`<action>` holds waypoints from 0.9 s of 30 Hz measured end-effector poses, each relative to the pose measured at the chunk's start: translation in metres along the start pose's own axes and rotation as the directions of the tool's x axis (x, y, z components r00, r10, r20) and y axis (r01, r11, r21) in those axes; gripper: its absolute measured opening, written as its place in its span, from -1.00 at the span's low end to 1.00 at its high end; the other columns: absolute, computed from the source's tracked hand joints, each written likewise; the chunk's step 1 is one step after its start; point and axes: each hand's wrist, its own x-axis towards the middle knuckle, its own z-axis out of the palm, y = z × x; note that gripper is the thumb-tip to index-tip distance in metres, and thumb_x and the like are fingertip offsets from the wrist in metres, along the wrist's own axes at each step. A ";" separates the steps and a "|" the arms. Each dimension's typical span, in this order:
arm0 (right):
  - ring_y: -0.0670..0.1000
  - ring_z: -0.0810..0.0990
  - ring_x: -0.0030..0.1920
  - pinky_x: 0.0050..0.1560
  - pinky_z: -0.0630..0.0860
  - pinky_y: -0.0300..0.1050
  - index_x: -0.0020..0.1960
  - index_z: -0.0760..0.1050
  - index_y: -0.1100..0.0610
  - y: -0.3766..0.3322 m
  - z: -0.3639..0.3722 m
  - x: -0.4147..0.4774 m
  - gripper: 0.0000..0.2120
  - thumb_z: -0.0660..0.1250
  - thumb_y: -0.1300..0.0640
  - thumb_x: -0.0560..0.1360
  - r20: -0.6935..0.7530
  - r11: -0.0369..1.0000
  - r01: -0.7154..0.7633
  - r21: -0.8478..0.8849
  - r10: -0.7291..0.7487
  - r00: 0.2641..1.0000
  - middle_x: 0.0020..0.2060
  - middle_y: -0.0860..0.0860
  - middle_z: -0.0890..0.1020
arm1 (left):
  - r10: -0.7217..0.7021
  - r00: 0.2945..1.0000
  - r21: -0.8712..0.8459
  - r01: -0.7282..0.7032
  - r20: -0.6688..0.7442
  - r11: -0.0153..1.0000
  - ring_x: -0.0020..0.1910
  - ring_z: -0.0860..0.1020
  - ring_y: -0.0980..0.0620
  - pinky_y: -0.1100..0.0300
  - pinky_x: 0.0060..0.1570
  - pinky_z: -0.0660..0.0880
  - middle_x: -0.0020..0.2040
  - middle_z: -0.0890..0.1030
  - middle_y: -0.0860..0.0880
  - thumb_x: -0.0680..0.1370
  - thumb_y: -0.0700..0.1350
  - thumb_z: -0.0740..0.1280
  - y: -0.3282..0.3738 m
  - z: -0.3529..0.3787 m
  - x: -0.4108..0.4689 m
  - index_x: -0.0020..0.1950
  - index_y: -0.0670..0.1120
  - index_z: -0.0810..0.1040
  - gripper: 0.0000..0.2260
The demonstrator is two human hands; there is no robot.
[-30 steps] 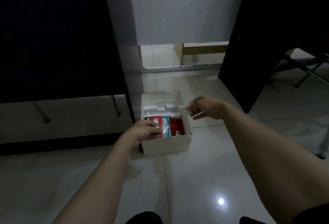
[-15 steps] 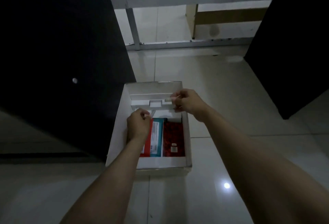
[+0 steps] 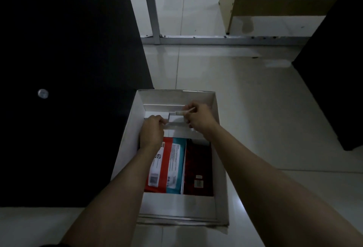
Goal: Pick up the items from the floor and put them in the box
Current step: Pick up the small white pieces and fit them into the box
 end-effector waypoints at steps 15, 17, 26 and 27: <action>0.02 0.54 -0.10 -0.07 0.52 -0.09 -0.03 0.61 0.14 0.023 0.024 0.019 -0.90 0.34 0.22 0.50 -0.104 0.994 -0.046 -0.097 0.036 0.994 -0.05 0.11 0.61 | 0.008 1.000 -0.008 -0.008 0.001 1.000 0.34 0.39 -0.05 0.12 0.33 0.37 0.39 0.38 -0.09 0.54 -0.30 0.24 -0.004 -0.006 -0.011 0.37 -0.15 0.39 -0.61; 0.03 0.57 -0.01 -0.03 0.53 -0.13 0.07 0.59 0.16 0.024 0.029 0.017 -0.84 0.31 0.21 0.52 -0.097 0.973 0.022 -0.230 -0.046 0.994 0.01 0.09 0.60 | 0.000 0.996 0.047 -0.004 0.085 0.999 0.43 0.30 -0.05 0.08 0.42 0.28 0.47 0.30 -0.09 0.55 -0.28 0.23 -0.006 -0.007 -0.008 0.42 -0.14 0.33 -0.58; 0.06 0.61 0.01 -0.01 0.57 -0.08 0.06 0.54 0.18 0.032 0.043 0.009 -0.87 0.28 0.20 0.54 -0.044 0.831 0.216 -0.512 -0.277 0.960 0.03 0.12 0.64 | 0.012 0.995 0.069 -0.019 0.098 0.997 0.44 0.29 -0.02 0.12 0.42 0.24 0.47 0.30 -0.05 0.52 -0.25 0.30 -0.012 -0.009 -0.005 0.43 -0.11 0.34 -0.53; 0.06 0.62 0.03 0.04 0.58 -0.05 0.08 0.56 0.18 0.032 0.043 0.009 -0.84 0.28 0.20 0.54 -0.038 0.832 0.215 -0.512 -0.272 0.961 0.05 0.12 0.65 | 0.017 0.995 0.069 -0.024 0.099 0.997 0.44 0.29 -0.02 0.12 0.42 0.24 0.47 0.30 -0.05 0.52 -0.25 0.30 -0.012 -0.009 -0.005 0.43 -0.12 0.34 -0.53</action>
